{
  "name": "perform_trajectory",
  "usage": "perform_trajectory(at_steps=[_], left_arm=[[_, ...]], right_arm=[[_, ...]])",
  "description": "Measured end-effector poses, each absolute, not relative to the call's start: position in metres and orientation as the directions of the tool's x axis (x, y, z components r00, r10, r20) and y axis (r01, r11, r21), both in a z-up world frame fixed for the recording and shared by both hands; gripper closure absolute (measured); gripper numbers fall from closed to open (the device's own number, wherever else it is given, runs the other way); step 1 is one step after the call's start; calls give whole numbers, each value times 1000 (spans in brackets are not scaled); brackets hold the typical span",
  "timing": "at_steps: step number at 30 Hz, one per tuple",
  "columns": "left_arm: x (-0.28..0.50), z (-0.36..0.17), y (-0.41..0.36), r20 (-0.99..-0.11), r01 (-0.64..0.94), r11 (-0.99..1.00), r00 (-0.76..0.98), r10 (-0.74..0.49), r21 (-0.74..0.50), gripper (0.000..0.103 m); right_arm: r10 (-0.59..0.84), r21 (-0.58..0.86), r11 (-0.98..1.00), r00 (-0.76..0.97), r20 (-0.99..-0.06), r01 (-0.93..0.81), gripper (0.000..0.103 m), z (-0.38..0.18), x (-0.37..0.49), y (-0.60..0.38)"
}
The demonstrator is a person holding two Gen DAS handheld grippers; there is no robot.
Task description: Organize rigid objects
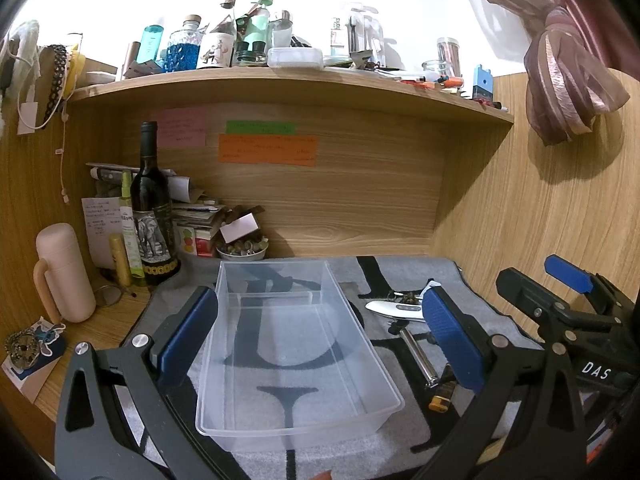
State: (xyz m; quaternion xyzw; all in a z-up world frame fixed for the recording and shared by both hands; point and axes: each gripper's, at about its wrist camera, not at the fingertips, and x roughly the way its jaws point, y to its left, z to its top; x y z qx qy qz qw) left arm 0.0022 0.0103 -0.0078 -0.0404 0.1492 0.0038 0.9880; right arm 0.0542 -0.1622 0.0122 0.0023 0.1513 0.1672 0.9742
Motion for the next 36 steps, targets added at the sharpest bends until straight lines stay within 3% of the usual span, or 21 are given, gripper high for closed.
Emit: perform_trajectory(at_steps=[36], left_arm=[[3,-5,10,-290,9,997,956,-33,-83,0]], right_arm=[[330,53,942,894,-303,-330,0,12,58,-159]])
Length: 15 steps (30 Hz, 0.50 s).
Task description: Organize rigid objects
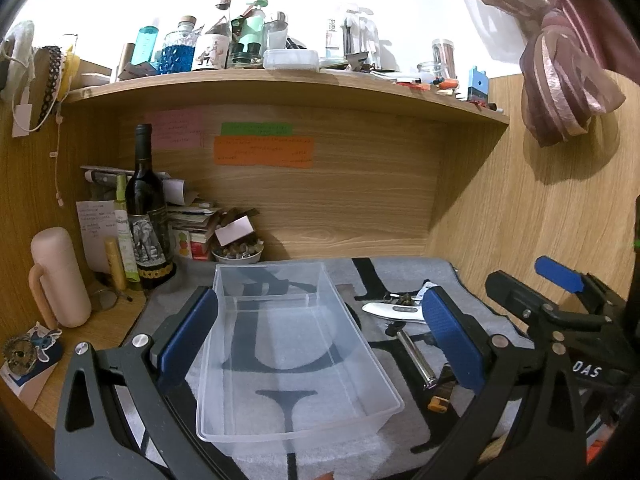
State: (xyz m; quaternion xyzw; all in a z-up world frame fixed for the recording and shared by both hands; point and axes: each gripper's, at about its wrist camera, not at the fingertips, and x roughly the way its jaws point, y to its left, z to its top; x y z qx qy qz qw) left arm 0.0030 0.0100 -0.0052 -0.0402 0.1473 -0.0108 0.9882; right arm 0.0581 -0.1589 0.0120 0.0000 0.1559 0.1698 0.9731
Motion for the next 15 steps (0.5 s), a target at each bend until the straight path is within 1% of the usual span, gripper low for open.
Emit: perform_trajectory(at_steps=[5,6,7,8,9,11,12,13,15], left_arm=[[13,-5,27,-311,2,993,950,-37,-114,1],[15,-6,31,-319,-5,993,947,-33,-117,5],[19,-7,37,-335,-17,993,942,-25,-120,17],[22,-8,42,-349,-24,992,937,-20,-122,21],[28,-9,49,-371,-35,991,928,-15,-128,23],[36,-12,62,-399,-44,989,917,-16,-140,25],[40,-13,69,-411,-56,988,912,-7,-141,28],[43,-13,74,-422,-64,989,907,2,-134,32],[47,-15,82,-440,-81,990,898,22,-116,35]], right_arm=[[339,61,939,883,-324,-338,0,9,67,-160],[338,60,939,883,-326,-337,1,8,69,-160],[334,57,941,883,-330,-335,2,8,71,-160],[330,55,942,882,-335,-332,4,7,72,-160],[328,53,943,881,-341,-330,9,6,75,-161],[322,52,944,874,-365,-326,13,3,82,-162],[321,53,944,871,-372,-325,15,2,84,-163],[318,56,945,867,-383,-322,17,0,89,-164],[311,59,948,861,-402,-314,23,-2,96,-166]])
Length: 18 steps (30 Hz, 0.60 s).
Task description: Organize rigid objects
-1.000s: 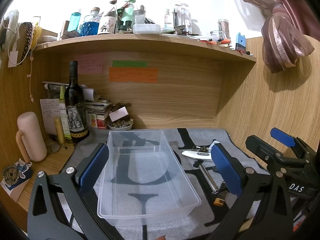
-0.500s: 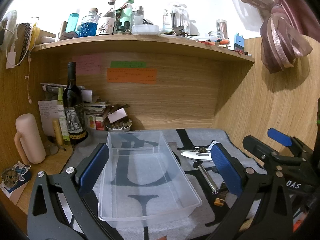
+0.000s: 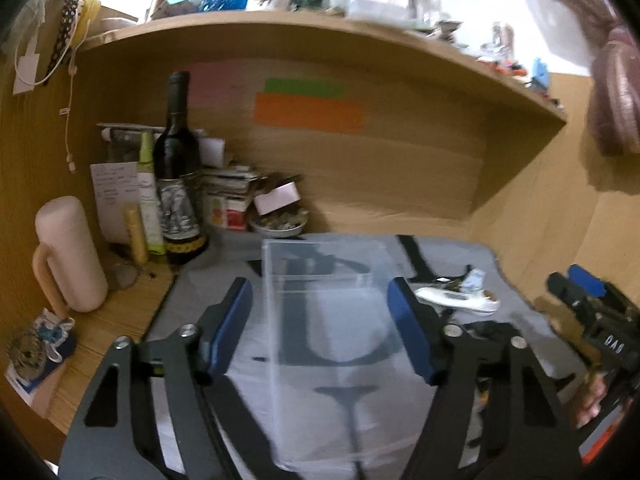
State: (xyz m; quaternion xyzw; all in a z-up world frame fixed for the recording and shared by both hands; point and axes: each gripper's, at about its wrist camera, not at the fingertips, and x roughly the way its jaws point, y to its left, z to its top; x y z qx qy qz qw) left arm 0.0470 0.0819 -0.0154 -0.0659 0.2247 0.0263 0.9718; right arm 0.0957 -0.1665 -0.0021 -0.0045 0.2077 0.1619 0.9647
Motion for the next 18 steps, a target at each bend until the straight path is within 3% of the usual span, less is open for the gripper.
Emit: perform_trajectory(at_steps=[3,6,10,18], left_arm=[[63,-20,99,-498,-96,990,867,32,-104,42],[82,-31,117,-576,-127,986,816,40,-112,55],[109,-53,136,-682,-113,980,730,-31,-165,68],[132,-79,138,-770,-54,975,624,-133,-213,76]], right_arm=[[286,49,954,853,-437,-295,30,-7,108,-170],[270,46,958,837,-477,-283,36,-12,122,-173],[247,44,963,811,-531,-265,41,-20,138,-179],[168,23,980,754,-635,-199,44,-43,166,-194]])
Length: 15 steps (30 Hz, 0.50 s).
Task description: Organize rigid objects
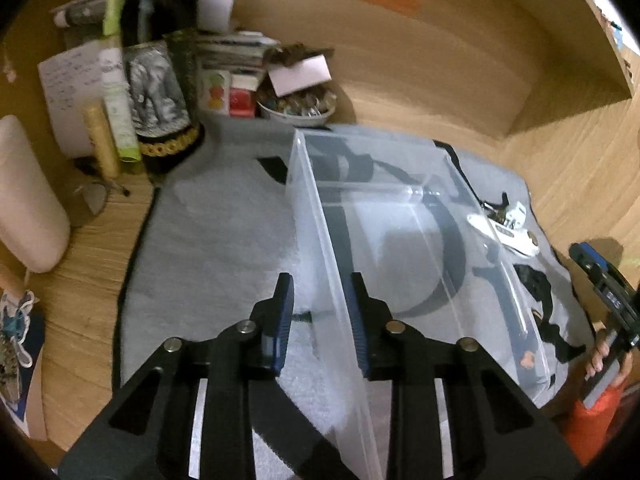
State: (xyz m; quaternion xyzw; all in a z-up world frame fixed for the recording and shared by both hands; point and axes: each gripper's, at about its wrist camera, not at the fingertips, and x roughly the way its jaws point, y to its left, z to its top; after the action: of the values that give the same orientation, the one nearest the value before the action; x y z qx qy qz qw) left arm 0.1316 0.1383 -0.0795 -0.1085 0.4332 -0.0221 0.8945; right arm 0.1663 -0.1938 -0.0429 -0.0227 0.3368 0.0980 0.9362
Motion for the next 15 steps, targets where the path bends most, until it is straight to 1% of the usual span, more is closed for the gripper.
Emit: perform_trajectory(at_steps=[7,11,15], left_arm=[[139,-87,133,-788,4,970,582,-201,-245,87],[138,-86,133,-782,16,970,589,-203,-241,87],[141,-86,132,-785,25,973,586,-199,-228,87]], right_arm=[[134,28,985,663,-737,-168,45,-66,191,-202],[162,59,981,607,-778,-186,45,-77,196,-200],[148,32,977,564,-813,-210,45,-91,195,-190]])
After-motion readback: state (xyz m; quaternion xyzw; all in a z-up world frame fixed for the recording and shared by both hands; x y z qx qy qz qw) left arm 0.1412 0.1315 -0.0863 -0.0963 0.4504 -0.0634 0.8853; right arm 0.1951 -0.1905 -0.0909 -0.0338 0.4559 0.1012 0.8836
